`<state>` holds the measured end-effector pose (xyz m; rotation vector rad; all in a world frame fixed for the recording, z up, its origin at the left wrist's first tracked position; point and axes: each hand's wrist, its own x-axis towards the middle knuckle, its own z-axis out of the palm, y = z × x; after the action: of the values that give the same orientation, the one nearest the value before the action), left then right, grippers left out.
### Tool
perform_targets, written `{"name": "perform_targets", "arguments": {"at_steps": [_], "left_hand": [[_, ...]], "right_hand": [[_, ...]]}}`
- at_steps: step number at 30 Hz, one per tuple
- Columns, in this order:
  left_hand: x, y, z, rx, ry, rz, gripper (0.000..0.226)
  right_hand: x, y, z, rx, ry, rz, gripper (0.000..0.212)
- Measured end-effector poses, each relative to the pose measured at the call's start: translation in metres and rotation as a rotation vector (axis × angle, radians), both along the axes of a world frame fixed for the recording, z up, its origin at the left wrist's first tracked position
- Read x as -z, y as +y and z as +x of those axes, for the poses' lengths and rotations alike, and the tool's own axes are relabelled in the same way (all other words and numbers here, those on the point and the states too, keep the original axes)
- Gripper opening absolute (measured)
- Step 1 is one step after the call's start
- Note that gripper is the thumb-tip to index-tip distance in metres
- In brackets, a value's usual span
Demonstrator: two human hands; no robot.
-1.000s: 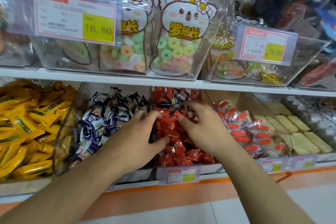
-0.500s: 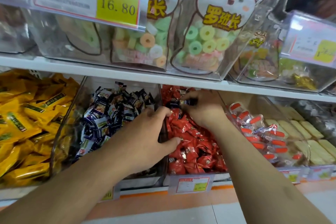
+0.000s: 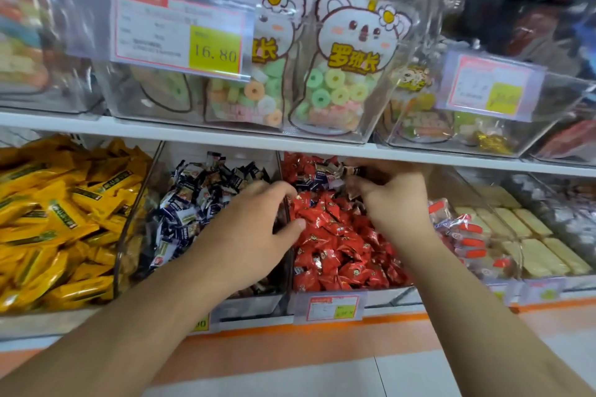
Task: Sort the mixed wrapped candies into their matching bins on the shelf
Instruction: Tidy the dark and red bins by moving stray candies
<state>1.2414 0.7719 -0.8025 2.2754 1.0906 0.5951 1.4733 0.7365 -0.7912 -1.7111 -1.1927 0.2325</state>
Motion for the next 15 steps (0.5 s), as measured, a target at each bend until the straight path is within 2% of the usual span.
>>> {"name": "perform_targets", "arguments": {"at_steps": [2,4,7,10,12,15], "left_hand": [[-0.005,-0.004,-0.001,-0.029,-0.093,0.037,0.038],[-0.009,-0.007,-0.001,-0.043,-0.191,-0.004,0.040],[-0.012,-0.009,-0.005,-0.035,-0.340,-0.248,0.046],[-0.017,-0.013,-0.014,0.011,-0.474,-0.393,0.023],[-0.019,-0.014,-0.027,-0.010,-0.468,-0.370,0.017],[-0.018,-0.005,-0.054,-0.134,-0.256,-0.159,0.020]], "right_hand": [[-0.009,-0.012,-0.010,-0.025,0.105,0.039,0.009],[-0.015,-0.022,-0.026,-0.107,0.232,0.039,0.016],[-0.015,-0.034,-0.057,-0.205,0.277,0.008,0.024],[-0.012,-0.043,-0.082,-0.307,0.292,0.008,0.024],[-0.011,-0.046,-0.095,-0.324,0.290,-0.017,0.024],[-0.008,-0.042,-0.108,-0.260,0.181,-0.066,0.024]]}}
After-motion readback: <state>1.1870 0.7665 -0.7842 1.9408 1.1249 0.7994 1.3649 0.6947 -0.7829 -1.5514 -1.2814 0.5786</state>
